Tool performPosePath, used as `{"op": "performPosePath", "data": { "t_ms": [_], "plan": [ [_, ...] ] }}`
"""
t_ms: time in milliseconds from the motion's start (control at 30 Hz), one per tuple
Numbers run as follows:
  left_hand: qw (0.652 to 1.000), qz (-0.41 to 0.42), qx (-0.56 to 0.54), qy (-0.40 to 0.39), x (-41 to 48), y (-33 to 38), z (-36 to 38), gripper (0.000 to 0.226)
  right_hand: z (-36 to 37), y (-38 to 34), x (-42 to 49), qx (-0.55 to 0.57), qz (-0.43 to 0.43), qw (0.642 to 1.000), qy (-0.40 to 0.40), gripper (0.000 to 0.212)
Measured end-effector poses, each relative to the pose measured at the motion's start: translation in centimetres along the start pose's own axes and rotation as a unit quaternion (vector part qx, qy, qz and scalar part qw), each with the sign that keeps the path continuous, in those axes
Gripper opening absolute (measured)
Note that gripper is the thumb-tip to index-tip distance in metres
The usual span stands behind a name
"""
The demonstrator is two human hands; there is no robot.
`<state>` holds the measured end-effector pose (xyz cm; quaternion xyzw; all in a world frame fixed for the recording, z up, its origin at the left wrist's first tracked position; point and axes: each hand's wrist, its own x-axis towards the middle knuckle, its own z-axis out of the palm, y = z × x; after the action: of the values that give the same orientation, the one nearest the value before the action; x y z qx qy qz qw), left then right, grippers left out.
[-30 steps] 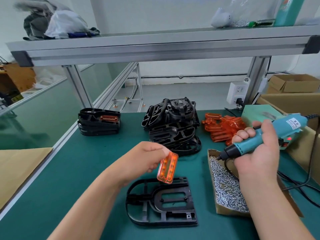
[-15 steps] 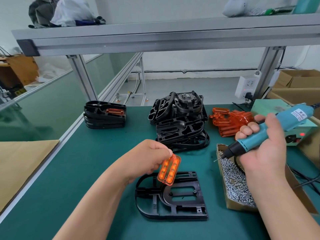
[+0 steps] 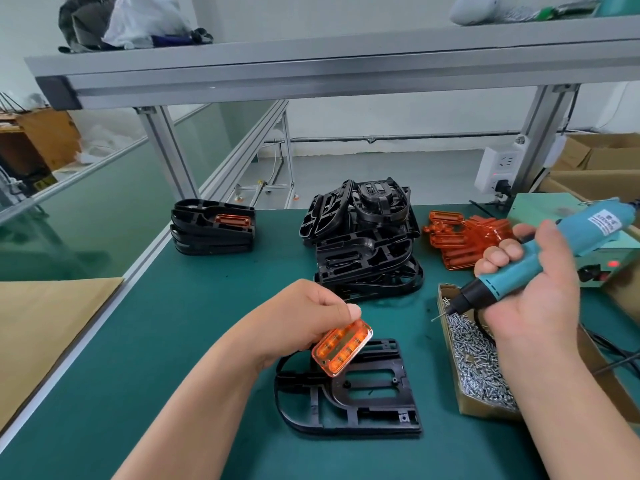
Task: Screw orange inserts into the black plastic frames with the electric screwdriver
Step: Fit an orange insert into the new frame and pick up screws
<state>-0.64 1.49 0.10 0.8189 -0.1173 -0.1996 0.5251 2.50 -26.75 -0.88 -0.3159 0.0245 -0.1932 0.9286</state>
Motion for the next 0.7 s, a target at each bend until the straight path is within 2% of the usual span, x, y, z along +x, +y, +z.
{"op": "performPosePath", "data": {
  "t_ms": [267, 367, 500, 600, 700],
  "plan": [
    [0.991, 0.011, 0.127, 0.042, 0.3, 0.4, 2.2, 0.037, 0.2, -0.1, -0.2, 0.006, 0.008, 1.000, -0.003, 0.021],
    [0.971, 0.008, 0.229, 0.074, 0.3, 0.8, 3.9, 0.032, 0.4, -0.1, -0.3, 0.002, 0.007, 1.000, 0.002, 0.021],
    [0.935, 0.025, 0.341, 0.097, 0.4, 0.9, 5.5, 0.037, 0.4, -0.2, -0.4, -0.003, 0.010, 1.000, 0.001, 0.021],
    [0.917, 0.037, 0.387, 0.090, 0.5, 0.8, 5.8, 0.039, 0.4, -0.2, -0.4, -0.001, 0.011, 1.000, -0.001, 0.022],
    [0.923, 0.039, 0.373, 0.084, 0.3, 0.7, 5.5, 0.032, 0.4, -0.2, -0.3, 0.001, 0.009, 1.000, -0.001, 0.021]
  ]
}}
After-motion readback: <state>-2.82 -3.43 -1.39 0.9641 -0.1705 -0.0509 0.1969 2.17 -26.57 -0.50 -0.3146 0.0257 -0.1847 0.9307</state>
